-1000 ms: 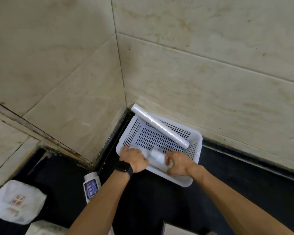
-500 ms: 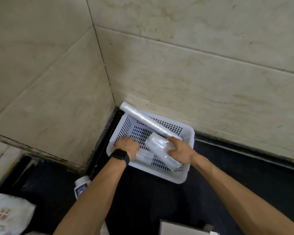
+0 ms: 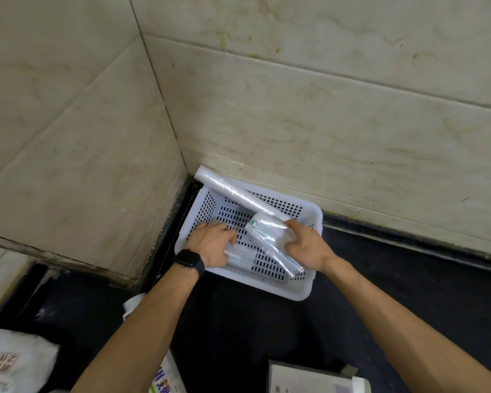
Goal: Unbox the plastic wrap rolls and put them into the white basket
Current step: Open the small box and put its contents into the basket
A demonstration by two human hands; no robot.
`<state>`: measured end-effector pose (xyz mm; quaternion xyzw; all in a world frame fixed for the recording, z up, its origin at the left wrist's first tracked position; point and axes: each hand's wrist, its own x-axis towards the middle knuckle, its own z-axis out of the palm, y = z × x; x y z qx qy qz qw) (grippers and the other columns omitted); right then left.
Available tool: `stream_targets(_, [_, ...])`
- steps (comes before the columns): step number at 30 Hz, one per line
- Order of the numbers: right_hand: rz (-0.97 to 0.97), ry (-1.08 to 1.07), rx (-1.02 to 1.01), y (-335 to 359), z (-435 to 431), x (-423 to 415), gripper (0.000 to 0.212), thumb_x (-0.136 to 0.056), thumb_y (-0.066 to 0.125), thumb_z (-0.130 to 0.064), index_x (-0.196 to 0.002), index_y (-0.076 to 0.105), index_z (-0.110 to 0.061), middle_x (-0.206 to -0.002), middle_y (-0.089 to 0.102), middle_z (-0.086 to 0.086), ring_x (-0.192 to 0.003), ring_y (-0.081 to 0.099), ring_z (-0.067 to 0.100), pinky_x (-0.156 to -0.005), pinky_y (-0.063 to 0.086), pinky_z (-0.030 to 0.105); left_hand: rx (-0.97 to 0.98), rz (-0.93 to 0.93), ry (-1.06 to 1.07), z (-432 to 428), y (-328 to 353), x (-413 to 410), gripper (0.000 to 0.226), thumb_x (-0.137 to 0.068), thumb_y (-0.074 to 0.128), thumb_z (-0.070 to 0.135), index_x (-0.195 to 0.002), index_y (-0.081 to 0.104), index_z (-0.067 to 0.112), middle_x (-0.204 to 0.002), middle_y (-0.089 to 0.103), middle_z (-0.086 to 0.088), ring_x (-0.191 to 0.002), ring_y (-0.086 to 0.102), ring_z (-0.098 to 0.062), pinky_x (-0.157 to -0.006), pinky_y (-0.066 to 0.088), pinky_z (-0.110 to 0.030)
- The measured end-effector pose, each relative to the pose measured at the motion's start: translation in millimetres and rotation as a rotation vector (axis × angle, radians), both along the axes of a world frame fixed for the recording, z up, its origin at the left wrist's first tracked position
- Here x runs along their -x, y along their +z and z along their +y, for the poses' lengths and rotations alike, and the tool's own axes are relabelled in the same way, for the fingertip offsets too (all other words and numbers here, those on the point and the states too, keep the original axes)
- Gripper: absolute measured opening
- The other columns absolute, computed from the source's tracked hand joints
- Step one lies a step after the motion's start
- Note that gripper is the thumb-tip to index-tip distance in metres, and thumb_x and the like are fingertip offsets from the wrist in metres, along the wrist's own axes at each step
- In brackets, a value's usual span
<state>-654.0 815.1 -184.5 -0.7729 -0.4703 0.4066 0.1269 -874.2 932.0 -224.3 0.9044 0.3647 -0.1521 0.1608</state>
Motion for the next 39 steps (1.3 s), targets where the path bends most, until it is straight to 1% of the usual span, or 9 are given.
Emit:
stream_targets(3, [-0.023,-0.003,-0.003,-0.8,-1.1,0.6,0.055,-0.088,0.049,-0.004,-0.141,0.045,-0.018,-0.105,0.062,0.004,-0.088,0.061,0.02,-0.064,0.045,0.024,0.036,-0.007,0.021,1.7,0.5,2.2,0.032,-0.071,0.076,0.047,-0.095,0.06,0.033,-0.112,0.055,0.009,-0.112,0.051,-0.017,-0.089,0.037,-0.031])
stream_targets(6, [-0.037,0.03,0.02,-2.2,-2.1,3.0,0.057,-0.088,0.05,-0.005,-0.143,0.042,-0.016,-0.107,0.06,0.004,-0.092,0.059,0.021,-0.066,0.043,0.025,0.118,0.124,0.041,3.2,2.6,0.6,0.04,-0.073,0.068,0.065,-0.101,0.071,0.037,-0.126,0.056,0.007,-0.127,0.046,-0.021,-0.103,0.037,-0.038])
stream_targets(10, [-0.052,0.123,0.116,-4.1,1.6,5.9,0.06,-0.087,0.051,-0.004,-0.145,0.044,-0.017,-0.132,0.059,0.008,-0.118,0.056,0.027,-0.089,0.044,0.028,0.095,0.123,0.052,2.5,-3.6,0.8,0.023,-0.086,0.064,0.029,-0.107,0.07,0.036,-0.132,0.056,0.006,-0.13,0.044,-0.02,-0.112,0.032,-0.038])
stream_targets(14, [-0.066,0.227,0.218,-10.8,7.7,19.9,0.064,-0.084,0.052,-0.002,-0.145,0.045,-0.02,-0.14,0.056,0.007,-0.125,0.054,0.029,-0.1,0.044,0.035,0.072,0.066,0.072,-1.2,-6.0,-0.5,0.054,-0.085,0.061,0.008,-0.131,0.048,0.032,-0.126,0.06,0.0,-0.107,0.057,-0.022,-0.088,0.052,-0.039])
stream_targets(17, [-0.059,0.251,0.268,-23.2,9.1,32.4,0.063,-0.083,0.053,-0.005,-0.143,0.045,-0.023,-0.135,0.058,0.007,-0.119,0.057,0.028,-0.097,0.048,0.038,0.09,0.083,0.009,2.2,-9.8,-3.7,0.066,-0.087,0.056,0.0,-0.139,0.049,0.038,-0.139,0.054,0.004,-0.12,0.055,-0.022,-0.096,0.051,-0.041])
stream_targets(25, [-0.164,0.289,0.227,-43.8,12.7,39.0,0.042,-0.088,0.044,-0.052,-0.121,0.059,-0.033,-0.141,0.04,0.002,-0.135,0.031,0.03,-0.113,0.027,0.054,0.02,0.076,0.019,6.4,-15.7,-8.5,0.054,-0.089,0.056,-0.003,-0.129,0.061,0.033,-0.133,0.058,0.003,-0.111,0.06,-0.022,-0.092,0.053,-0.04])
stream_targets(29, [-0.247,0.356,0.176,-51.4,5.9,37.7,0.055,-0.096,0.048,-0.038,-0.149,0.033,-0.036,-0.144,0.045,0.005,-0.133,0.042,0.03,-0.108,0.04,0.051,0.031,0.038,-0.001,4.0,-16.4,-8.4,0.051,-0.085,0.057,0.002,-0.125,0.061,0.035,-0.124,0.06,0.003,-0.105,0.059,-0.021,-0.083,0.051,-0.033])
stream_targets(34, [-0.467,0.504,0.173,-46.4,6.8,45.7,0.061,-0.09,0.063,-0.034,-0.145,0.036,-0.034,-0.133,0.05,0.007,-0.126,0.047,0.031,-0.11,0.035,0.056,-0.019,0.078,-0.017,2.2,-16.1,-8.8,0.05,-0.086,0.061,0.003,-0.122,0.061,0.037,-0.118,0.062,0.002,-0.104,0.059,-0.022,-0.084,0.05,-0.036])
stream_targets(39, [-0.31,0.417,0.127,-43.5,4.9,49.2,0.071,-0.087,0.067,-0.018,-0.145,0.028,-0.034,-0.131,0.051,0.008,-0.113,0.058,0.032,-0.095,0.053,0.051,0.016,0.057,0.033,-1.4,-13.3,-10.1,0.047,-0.088,0.059,0.008,-0.125,0.062,0.037,-0.122,0.063,0.001,-0.104,0.06,-0.022,-0.085,0.052,-0.036])
